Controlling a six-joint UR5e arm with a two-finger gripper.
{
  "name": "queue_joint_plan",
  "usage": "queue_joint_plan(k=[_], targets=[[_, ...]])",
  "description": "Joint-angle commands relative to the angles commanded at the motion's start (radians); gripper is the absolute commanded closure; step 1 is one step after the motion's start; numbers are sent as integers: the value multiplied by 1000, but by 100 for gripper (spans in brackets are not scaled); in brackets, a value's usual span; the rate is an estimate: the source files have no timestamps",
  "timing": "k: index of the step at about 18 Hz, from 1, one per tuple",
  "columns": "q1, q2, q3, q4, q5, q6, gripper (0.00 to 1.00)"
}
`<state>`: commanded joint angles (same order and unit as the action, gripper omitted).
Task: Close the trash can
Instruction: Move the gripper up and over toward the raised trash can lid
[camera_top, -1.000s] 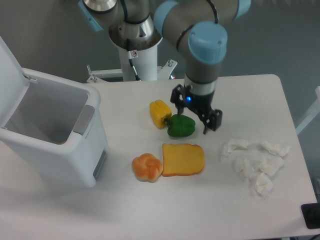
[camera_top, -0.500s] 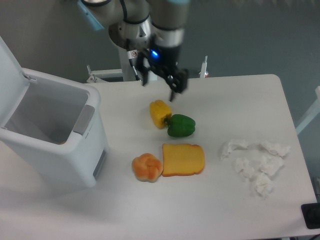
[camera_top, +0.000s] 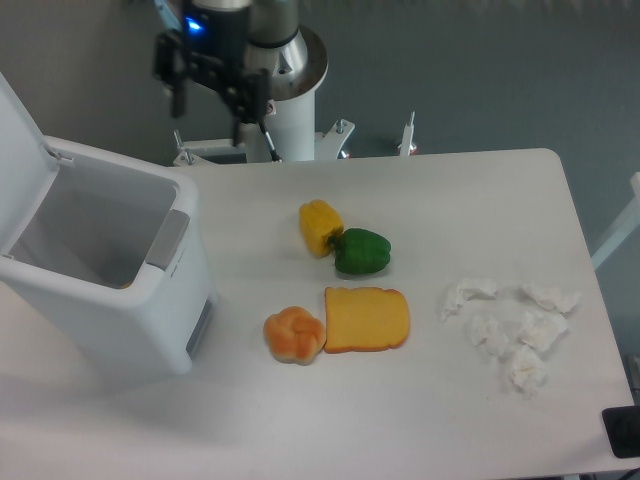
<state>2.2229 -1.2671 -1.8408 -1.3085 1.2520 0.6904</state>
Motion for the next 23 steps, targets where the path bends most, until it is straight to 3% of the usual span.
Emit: queue_joint_plan(k=[7,11,17,23], targets=[[-55,14,5,12,-175,-83,0],[-104,12,46,24,-198,-193,0],[-138,6,54,113,-227,-295,0],[-166,-28,109,129,-235,-388,0]])
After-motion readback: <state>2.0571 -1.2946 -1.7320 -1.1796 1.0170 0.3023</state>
